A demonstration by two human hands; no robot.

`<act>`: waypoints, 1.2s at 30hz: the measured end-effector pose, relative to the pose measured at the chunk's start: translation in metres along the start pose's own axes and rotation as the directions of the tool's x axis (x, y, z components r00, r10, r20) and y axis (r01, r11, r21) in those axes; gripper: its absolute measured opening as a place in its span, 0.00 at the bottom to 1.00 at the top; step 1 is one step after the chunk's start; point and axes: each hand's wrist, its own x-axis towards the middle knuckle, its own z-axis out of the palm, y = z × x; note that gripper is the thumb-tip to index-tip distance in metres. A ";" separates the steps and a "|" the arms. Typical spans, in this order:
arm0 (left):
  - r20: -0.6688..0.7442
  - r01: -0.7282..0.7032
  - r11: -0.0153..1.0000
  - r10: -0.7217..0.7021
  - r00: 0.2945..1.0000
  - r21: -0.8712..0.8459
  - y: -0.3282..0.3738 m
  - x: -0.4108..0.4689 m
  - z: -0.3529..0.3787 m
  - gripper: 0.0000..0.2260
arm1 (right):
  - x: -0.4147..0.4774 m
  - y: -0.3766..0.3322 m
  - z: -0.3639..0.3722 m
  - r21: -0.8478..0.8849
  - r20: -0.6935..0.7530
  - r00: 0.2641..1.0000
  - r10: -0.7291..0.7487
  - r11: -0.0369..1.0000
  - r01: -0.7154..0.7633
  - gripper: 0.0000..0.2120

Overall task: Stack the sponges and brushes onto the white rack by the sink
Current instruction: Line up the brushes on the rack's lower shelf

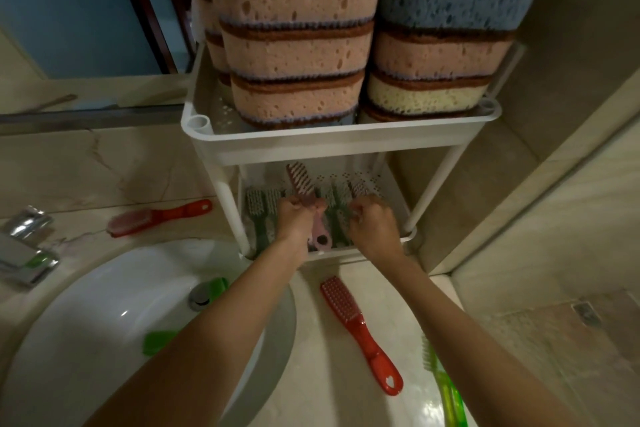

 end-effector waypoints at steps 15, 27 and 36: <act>0.238 0.046 0.995 -0.024 0.971 -0.088 0.016 -0.013 0.024 0.08 | -0.001 -0.005 -0.016 0.060 0.089 0.996 0.013 0.998 -0.018 0.05; 0.119 -0.015 0.906 -0.039 0.992 0.423 -0.013 0.014 0.000 0.11 | 0.028 0.015 -0.020 -0.257 0.247 0.904 0.350 0.923 -0.287 0.18; 0.194 -0.190 0.749 0.084 0.977 0.635 -0.015 0.020 -0.003 0.13 | 0.035 0.018 -0.009 -0.394 0.280 0.873 0.399 0.877 -0.274 0.14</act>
